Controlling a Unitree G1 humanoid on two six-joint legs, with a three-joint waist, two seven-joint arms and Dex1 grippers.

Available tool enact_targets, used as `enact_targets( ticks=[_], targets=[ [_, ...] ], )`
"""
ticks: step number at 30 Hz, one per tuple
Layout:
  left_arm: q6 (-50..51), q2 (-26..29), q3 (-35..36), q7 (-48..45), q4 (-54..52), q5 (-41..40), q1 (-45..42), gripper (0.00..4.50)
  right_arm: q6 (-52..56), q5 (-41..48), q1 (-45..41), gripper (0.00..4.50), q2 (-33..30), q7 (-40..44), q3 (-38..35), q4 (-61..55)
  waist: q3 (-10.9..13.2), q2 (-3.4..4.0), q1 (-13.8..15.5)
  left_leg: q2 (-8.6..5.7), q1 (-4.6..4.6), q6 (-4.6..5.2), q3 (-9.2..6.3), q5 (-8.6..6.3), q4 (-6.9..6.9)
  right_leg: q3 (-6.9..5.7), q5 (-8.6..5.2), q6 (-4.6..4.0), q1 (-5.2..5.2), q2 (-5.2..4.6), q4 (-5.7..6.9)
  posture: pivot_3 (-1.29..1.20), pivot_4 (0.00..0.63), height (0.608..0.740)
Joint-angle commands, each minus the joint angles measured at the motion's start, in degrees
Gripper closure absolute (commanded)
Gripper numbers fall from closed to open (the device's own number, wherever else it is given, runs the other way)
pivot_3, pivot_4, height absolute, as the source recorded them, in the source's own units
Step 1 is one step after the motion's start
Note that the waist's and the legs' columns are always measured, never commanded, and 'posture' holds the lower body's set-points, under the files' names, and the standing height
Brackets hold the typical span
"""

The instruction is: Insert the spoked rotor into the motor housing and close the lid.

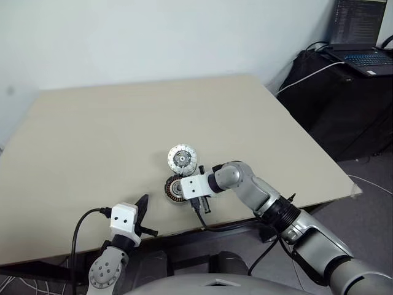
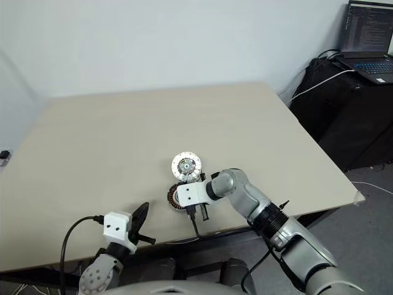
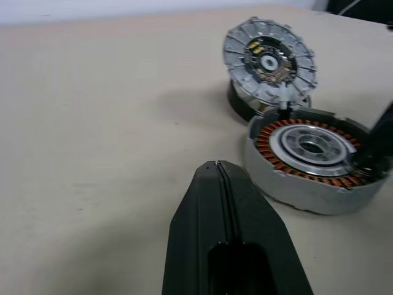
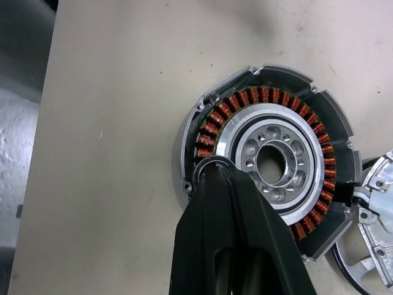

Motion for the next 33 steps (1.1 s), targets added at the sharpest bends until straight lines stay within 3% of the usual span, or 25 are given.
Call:
enact_targets(
  ticks=[1, 33],
  targets=[
    [0.7, 1.0, -1.4, -1.7, -2.9, 0.2, -0.4, 4.50, -0.7, -0.8, -1.6, 4.49, 0.8, -1.6, -1.0, 1.3, 0.0, 0.01, -0.5, 0.01, 0.00, 0.00, 0.00, 0.00, 0.00, -0.02, 0.00, 0.00, 0.00, 0.00, 0.00, 0.00, 0.000, 0.740],
    [0.5, 1.2, -1.9, -2.6, -1.6, -0.8, 0.1, 4.50, -2.7, -1.7, -3.8, 4.49, 4.7, -6.6, -2.9, 5.8, 0.1, 0.16, -1.3, 0.55, 0.09, -0.62, 0.02, -0.17, 0.04, -1.01, 0.10, -0.29, -0.29, -0.05, 0.05, 0.00, 0.000, 0.740]
  ],
)
